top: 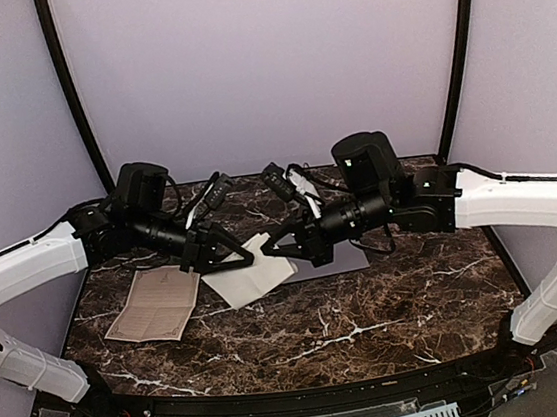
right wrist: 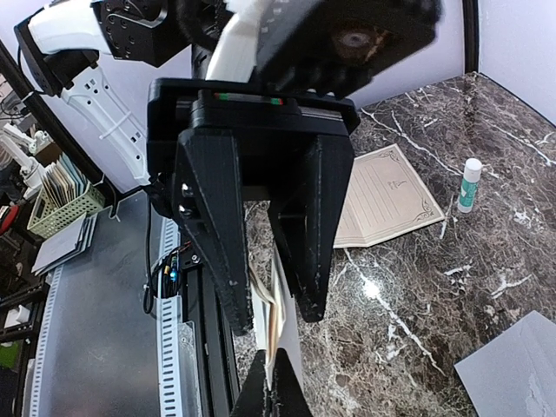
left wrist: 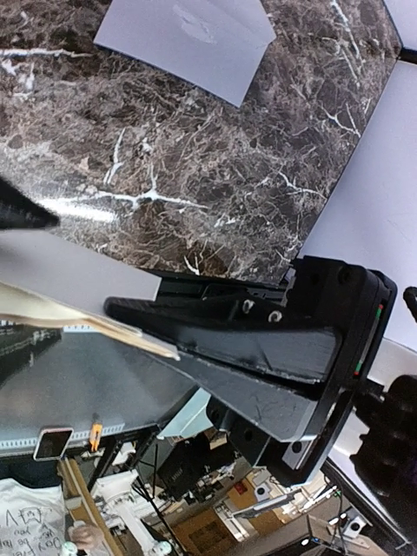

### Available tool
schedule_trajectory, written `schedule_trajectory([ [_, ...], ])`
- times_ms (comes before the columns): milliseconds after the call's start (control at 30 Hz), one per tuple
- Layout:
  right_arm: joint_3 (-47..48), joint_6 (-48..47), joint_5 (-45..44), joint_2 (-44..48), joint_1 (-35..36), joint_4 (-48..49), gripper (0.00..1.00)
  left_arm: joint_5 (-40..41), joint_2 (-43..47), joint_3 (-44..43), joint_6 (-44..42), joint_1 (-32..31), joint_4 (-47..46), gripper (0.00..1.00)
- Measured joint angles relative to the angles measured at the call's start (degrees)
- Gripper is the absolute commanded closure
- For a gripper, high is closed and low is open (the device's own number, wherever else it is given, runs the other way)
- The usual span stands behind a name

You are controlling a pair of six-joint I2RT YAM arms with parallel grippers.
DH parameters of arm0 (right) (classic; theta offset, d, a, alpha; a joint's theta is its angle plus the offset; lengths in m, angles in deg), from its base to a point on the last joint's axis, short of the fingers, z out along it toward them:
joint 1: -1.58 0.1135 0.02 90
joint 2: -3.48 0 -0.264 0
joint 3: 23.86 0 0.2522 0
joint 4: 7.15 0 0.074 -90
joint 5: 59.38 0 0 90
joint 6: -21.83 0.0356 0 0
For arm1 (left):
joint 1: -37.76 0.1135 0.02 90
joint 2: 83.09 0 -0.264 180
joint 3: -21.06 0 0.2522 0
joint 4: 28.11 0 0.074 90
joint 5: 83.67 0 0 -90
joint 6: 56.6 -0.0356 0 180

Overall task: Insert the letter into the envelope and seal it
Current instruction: Fold the letter.

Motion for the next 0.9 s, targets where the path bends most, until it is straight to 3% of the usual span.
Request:
schedule_trajectory([
  [33, 0.1, 0.0, 0.0, 0.0, 0.0, -0.2, 1.0, -0.1, 0.0, 0.0, 0.2, -0.1, 0.3, 0.94],
  [100, 0.2, -0.2, -0.2, 0.0, 0.0, -0.2, 0.95, -0.6, -0.1, 0.0, -0.4, -0.3, 0.4, 1.0],
  [133, 0.2, -0.2, -0.3, 0.0, 0.0, -0.2, 0.81, -0.7, -0.2, 0.0, -0.6, -0.6, 0.4, 1.0],
  [200, 0.1, -0.2, -0.9, 0.0, -0.1, 0.0, 0.42, -0.9, -0.2, 0.0, -0.7, -1.0, 0.3, 1.0],
  [233, 0.0, 0.0, -1.3, 0.1, -0.2, 0.4, 0.29, -0.9, -0.2, 0.1, -0.6, -1.1, 0.2, 1.0],
  [333, -2.1, 0.9, -2.8, 1.7, -0.5, 3.4, 0.17, -0.5, 0.2, 1.0, 0.3, -1.2, -1.4, 1.0],
  [467, -8.2, 4.0, -8.9, 7.3, -1.2, 9.0, 0.27, 2.9, 3.5, 5.5, 4.7, -1.2, -7.9, 1.0],
  [600, -12.5, 6.4, -12.3, 11.6, -1.4, 14.5, 0.5, 6.0, 7.0, 9.2, 10.7, -1.2, -15.5, 1.0],
  [900, -12.2, 8.3, -9.9, 9.0, -1.2, 16.9, 0.66, 7.1, 7.1, 10.6, 17.3, -1.2, -22.8, 1.0],
])
